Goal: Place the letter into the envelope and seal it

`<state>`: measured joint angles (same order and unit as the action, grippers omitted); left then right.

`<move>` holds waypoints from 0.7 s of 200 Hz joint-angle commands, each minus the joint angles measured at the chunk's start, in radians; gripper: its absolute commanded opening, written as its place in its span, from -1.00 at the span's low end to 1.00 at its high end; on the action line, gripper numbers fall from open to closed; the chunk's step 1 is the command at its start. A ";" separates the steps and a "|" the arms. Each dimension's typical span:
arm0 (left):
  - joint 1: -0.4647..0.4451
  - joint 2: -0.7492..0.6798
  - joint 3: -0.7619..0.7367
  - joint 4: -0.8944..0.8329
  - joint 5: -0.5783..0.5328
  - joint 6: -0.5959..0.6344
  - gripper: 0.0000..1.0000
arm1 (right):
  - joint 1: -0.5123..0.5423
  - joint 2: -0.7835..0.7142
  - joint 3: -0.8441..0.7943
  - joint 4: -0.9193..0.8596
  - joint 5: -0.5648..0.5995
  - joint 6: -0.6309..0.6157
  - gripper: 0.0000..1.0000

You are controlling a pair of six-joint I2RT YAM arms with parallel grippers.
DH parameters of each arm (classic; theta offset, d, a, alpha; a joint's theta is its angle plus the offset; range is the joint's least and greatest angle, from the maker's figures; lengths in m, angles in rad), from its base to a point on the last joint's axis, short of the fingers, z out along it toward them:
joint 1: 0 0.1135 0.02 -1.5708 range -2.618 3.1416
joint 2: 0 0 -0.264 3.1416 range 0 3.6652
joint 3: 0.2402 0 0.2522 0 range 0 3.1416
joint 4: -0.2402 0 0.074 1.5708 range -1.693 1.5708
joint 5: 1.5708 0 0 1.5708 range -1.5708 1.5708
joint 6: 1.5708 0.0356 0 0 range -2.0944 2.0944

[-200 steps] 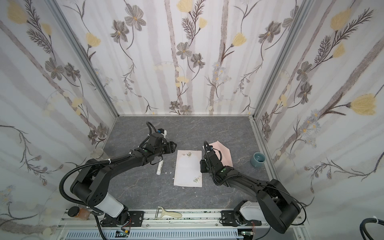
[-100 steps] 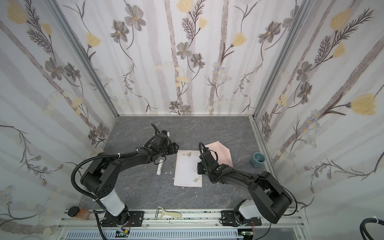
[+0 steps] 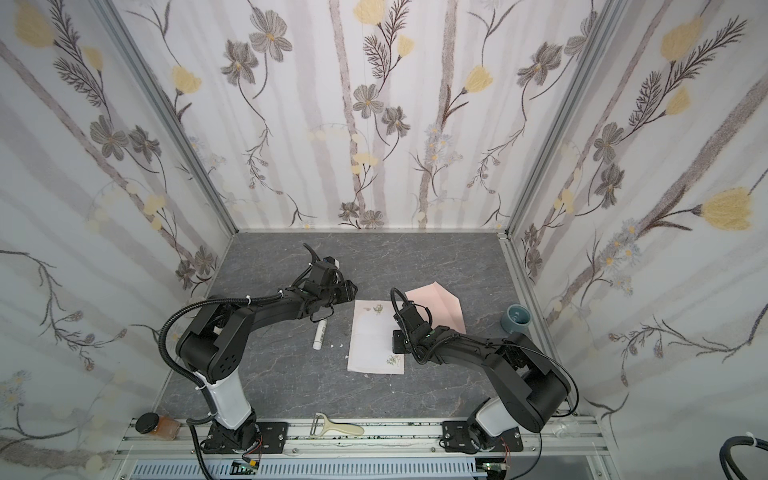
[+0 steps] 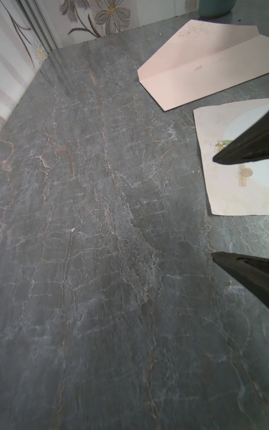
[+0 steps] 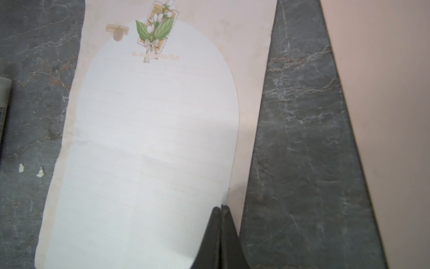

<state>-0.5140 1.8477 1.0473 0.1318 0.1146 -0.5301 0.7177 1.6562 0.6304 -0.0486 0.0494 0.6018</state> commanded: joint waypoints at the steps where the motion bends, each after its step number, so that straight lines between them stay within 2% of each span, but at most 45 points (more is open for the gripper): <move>1: 0.009 0.018 0.013 0.022 0.036 0.022 0.24 | 0.000 0.017 0.019 -0.007 0.028 0.007 -1.00; 94: 0.037 -0.008 -0.011 -0.019 0.048 0.050 0.24 | -0.004 0.120 0.178 -0.069 0.130 -0.159 -1.00; 117: 0.037 -0.013 -0.008 -0.033 0.046 0.056 0.25 | -0.005 0.082 0.194 -0.090 0.141 -0.174 -1.00; 140: 0.037 -0.007 0.002 -0.046 0.048 0.072 0.24 | -0.004 0.024 0.193 -0.119 0.104 -0.160 -1.00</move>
<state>-0.4782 1.8431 1.0374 0.1013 0.1612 -0.4843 0.7132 1.7233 0.8143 -0.1455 0.1600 0.4511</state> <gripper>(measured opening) 0.627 0.050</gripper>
